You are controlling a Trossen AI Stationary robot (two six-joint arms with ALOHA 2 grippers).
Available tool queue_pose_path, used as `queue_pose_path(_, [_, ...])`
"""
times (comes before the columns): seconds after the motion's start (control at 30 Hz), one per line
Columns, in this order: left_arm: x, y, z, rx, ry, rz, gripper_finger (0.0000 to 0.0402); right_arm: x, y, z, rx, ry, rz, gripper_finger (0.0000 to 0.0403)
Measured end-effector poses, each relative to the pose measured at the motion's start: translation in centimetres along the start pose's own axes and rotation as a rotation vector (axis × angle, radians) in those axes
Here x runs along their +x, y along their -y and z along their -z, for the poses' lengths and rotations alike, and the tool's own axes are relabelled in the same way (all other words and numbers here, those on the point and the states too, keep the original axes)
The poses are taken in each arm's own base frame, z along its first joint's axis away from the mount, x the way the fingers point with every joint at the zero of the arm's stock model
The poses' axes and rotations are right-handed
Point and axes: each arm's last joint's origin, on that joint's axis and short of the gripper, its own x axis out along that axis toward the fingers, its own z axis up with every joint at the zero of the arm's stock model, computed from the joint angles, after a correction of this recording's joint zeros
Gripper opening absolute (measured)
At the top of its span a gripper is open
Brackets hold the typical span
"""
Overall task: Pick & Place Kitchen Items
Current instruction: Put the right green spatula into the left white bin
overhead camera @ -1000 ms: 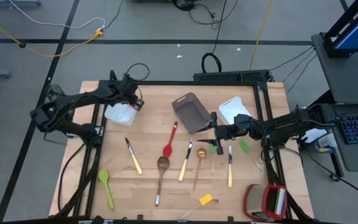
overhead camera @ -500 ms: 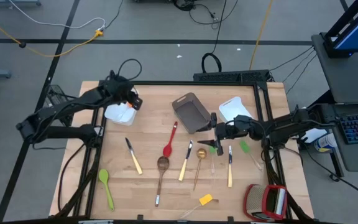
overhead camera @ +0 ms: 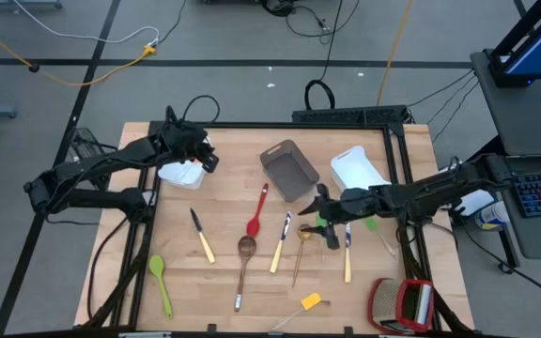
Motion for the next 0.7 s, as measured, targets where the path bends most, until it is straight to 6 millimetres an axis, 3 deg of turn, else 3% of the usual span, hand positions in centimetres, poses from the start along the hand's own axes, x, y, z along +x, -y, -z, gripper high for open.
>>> queue_pose_path(0.27, [-0.2, 1.1, -0.4, 0.033, 0.065, 0.048, 0.0099, -0.2, -0.8, -0.6, 0.159, -0.043, 0.002, 0.0212])
queue_pose_path(0.43, [-0.4, 1.9, -1.0, 0.115, 0.142, 0.083, 0.0099, -0.3, -1.0, 0.6, 0.224, -0.165, 0.019, 0.0212])
queue_pose_path(0.7, [-0.8, 2.6, -2.4, 0.137, 0.300, 0.121, 0.0099, -0.8, -0.9, 2.5, 0.509, -0.365, 0.067, 0.0212])
